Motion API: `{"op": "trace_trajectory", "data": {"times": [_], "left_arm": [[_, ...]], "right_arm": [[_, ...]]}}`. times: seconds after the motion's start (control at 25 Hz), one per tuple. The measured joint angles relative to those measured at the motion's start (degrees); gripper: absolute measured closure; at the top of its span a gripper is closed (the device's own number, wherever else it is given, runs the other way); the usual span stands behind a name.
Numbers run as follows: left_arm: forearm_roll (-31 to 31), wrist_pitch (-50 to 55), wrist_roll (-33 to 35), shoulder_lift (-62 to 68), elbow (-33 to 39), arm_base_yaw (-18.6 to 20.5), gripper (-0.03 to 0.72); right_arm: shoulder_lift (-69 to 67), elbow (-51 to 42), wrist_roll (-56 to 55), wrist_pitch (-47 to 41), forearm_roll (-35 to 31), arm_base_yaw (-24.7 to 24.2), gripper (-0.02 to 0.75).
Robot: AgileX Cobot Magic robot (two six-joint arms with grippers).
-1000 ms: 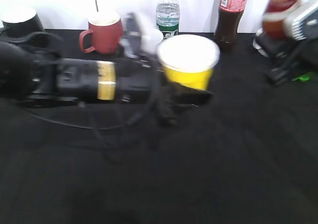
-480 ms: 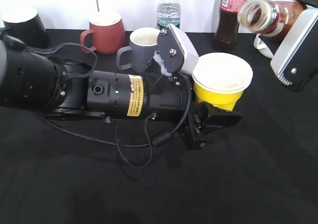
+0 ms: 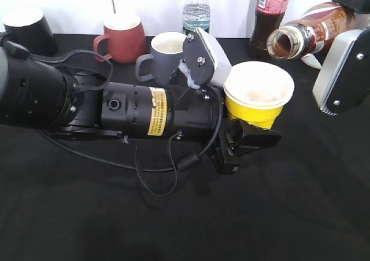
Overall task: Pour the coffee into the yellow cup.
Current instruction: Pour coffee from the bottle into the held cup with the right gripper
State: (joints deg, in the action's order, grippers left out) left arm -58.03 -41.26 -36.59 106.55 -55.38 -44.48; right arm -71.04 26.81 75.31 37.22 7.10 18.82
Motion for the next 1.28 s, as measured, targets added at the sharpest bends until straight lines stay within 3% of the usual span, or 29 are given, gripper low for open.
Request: {"op": "trace_trajectory", "data": {"times": [1.28], "left_arm": [[-5.03,-1.16,-0.11,0.25,0.00,-0.04,0.249]], "right_arm": [[0.00,0.00,11.08,0.88,-3.72,0.00,0.201]]}}
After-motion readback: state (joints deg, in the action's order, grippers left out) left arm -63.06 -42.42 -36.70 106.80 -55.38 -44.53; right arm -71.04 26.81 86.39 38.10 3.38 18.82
